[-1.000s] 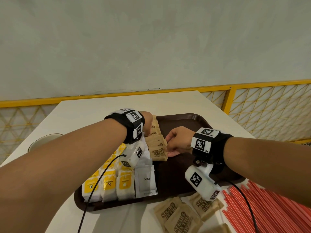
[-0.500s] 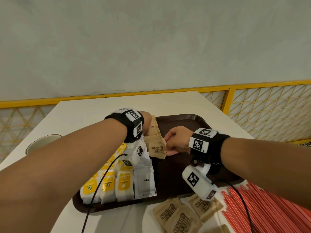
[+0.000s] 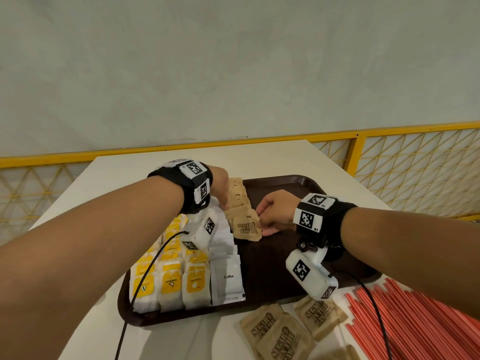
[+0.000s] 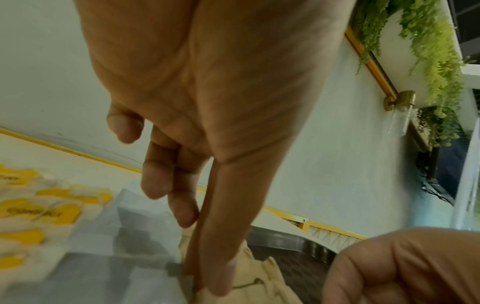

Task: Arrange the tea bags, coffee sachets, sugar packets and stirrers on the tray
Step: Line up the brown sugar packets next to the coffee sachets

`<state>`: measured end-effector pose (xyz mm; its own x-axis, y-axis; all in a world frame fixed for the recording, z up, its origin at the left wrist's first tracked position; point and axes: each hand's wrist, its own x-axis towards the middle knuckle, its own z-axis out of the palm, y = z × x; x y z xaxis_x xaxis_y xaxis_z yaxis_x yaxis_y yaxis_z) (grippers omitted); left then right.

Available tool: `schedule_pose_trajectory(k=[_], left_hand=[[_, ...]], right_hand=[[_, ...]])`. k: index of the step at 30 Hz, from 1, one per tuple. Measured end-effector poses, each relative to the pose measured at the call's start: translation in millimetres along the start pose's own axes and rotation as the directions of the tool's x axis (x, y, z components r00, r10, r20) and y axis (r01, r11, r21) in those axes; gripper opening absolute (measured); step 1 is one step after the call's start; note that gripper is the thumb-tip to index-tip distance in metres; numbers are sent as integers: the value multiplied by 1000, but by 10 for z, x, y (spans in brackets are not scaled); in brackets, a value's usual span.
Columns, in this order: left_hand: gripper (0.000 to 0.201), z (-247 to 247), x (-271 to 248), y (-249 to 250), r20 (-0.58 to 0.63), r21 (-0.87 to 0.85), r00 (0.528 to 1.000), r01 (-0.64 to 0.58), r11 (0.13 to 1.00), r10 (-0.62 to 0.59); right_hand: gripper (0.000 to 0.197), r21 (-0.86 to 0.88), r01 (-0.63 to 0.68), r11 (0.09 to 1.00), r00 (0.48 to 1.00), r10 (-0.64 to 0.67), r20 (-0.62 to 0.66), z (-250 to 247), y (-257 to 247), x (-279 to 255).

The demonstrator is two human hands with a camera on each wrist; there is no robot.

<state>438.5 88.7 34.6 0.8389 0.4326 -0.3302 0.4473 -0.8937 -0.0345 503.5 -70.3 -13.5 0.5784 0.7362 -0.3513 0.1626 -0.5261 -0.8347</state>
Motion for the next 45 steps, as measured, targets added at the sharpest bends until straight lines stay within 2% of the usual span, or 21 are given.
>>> schedule_pose_trajectory(k=[2,6,9,14,17,20,23,28,36,45], left_hand=[[35,24,-8,31,15,36,1000,-13,999,13],[31,64,7,69,-40,42,998,-49,998,51],[32,73,12,130,5,51,999,-38,998,38],[25,59,40,132,7,7,999,-36,999,36],[16,46,57,109,-34,-25,999,-19,1000,18],[28,8,8,113,-53,-3,998,13,1000,-13],[39,21,-51,159,-1,66,1000,15,998,-15],[44,71,-105,257,31,159,999,19,987,-24],[38,67,-94,243,69,158,998,-4,987,-7],[30,41,-19,189,6,110,1000,-14,994,14]], right_hand=[[20,-14,3,1000,1000,-3,0,-1,6,-2],[19,-25,8,1000,1000,-8,-6,7,11,12],[19,-17,9,1000,1000,-9,-3,13,15,17],[21,-10,10,1000,1000,-10,5,11,-11,17],[21,4,4,1000,1000,-4,10,-3,-27,7],[21,8,-3,1000,1000,3,13,-15,-14,1],[21,10,-2,1000,1000,2,8,-13,14,7],[20,13,5,1000,1000,-5,-11,-5,36,15],[20,-20,10,1000,1000,-10,-6,8,22,-18],[21,-9,33,999,999,-33,-9,0,-23,-36]])
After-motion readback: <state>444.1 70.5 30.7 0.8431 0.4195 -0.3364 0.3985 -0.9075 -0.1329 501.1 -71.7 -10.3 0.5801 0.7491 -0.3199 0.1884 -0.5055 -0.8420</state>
